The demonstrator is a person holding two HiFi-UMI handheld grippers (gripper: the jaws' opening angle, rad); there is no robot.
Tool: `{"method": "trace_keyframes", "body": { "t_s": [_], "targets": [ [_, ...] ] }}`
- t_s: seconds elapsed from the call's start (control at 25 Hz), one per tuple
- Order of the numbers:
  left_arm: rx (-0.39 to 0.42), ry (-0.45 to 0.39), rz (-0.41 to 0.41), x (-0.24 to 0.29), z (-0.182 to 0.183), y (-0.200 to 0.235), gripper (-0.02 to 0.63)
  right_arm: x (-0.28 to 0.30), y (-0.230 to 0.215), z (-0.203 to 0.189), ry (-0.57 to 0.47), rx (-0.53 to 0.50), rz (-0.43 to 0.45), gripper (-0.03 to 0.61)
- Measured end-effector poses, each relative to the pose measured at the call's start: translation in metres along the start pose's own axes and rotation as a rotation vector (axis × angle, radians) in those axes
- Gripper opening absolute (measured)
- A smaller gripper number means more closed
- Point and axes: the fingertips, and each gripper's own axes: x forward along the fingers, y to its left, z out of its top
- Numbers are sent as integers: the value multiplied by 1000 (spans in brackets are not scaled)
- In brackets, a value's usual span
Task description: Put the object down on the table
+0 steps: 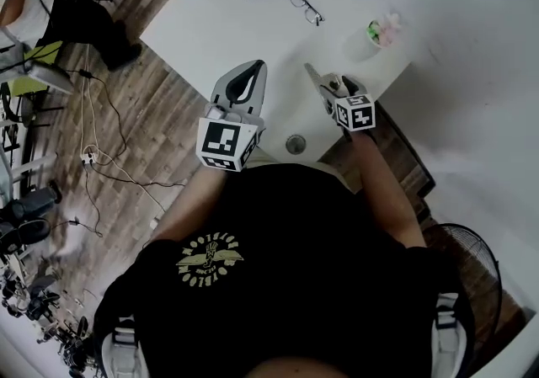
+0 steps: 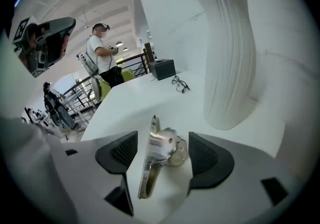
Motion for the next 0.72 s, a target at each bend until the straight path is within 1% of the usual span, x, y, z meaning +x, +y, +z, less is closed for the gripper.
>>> {"method": "trace_keyframes", "body": {
  "t_s": [0.08, 0.24, 0.28, 0.36, 0.48, 0.56, 0.72],
  "targets": [
    [-7, -7, -2, -2, 2, -5, 6, -13, -1, 7, -31, -15, -15, 291],
    [-20, -12, 7, -7, 4, -13, 6, -48, 6, 32, -148, 6, -24, 283],
    [-20, -17, 7, -9, 5, -14, 6, -58, 9, 38, -178, -4, -34, 241],
    [-18, -29, 6, -14, 9, -18, 6, -81, 14, 51, -240, -31, -64, 125],
    [-14, -47, 15, -23, 15, -22, 6, -113, 23, 66, -323, -63, -95, 24],
    [-13, -61, 24, -26, 20, -24, 6, -131, 27, 75, -368, -82, -104, 2],
    [-28, -87, 24, -33, 24, -30, 6, -165, 35, 87, -441, -89, -113, 2]
  ]
}}
